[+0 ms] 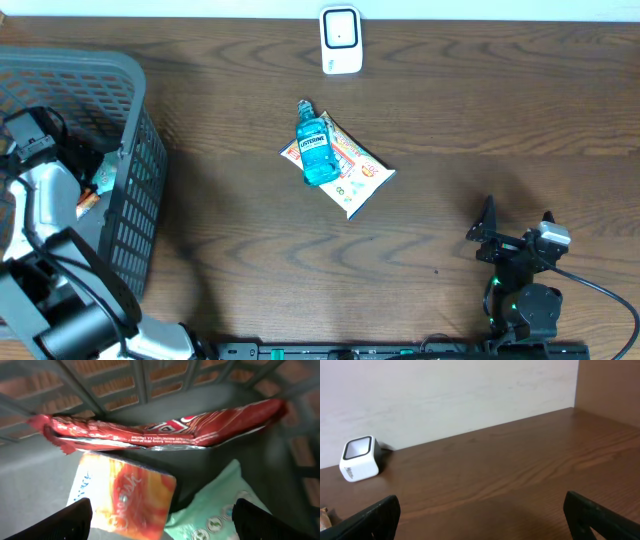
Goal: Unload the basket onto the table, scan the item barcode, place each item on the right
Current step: 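Reach the left gripper into the basket and grasp the Kleenex pack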
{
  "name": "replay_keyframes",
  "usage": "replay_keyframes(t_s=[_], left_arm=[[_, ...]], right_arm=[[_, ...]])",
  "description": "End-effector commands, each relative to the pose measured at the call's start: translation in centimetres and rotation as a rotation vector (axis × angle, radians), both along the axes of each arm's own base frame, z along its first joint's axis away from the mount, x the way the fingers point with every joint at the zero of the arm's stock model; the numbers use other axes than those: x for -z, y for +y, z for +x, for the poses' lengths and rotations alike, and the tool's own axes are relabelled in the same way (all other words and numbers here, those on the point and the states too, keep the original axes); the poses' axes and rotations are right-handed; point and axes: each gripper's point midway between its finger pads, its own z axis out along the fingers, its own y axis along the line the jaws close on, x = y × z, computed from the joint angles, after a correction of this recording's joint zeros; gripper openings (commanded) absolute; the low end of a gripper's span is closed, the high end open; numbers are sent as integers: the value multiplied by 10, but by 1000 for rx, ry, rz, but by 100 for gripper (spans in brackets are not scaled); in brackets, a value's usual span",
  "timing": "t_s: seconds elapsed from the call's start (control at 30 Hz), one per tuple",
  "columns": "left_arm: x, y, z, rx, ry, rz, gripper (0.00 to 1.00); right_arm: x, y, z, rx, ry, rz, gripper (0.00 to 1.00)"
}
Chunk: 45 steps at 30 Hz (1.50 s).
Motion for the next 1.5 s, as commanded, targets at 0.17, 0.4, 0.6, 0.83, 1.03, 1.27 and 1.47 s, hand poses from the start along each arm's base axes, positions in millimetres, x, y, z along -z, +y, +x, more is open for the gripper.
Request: replay_keyframes(t_s=[0.17, 0.4, 0.6, 0.83, 1.03, 1.27, 1.47], left_arm=[[30, 12, -5, -15, 88, 24, 89], [48, 16, -2, -19, 105, 22, 65], [48, 20, -4, -32, 113, 43, 25], [46, 15, -10, -31, 137, 28, 8], [32, 10, -19, -55, 138, 15, 8], [-28, 4, -23, -73, 18, 54, 8], [-106, -3, -34, -100, -161, 140, 7]], right_arm=[[1, 1, 0, -6, 6, -14, 99], [1, 1, 0, -6, 6, -14, 99], [1, 1, 0, -6, 6, -14, 99], [1, 1, 0, -6, 6, -14, 99], [1, 1, 0, -6, 6, -14, 99], [1, 1, 0, -6, 6, -14, 99], [1, 1, 0, -6, 6, -14, 99]])
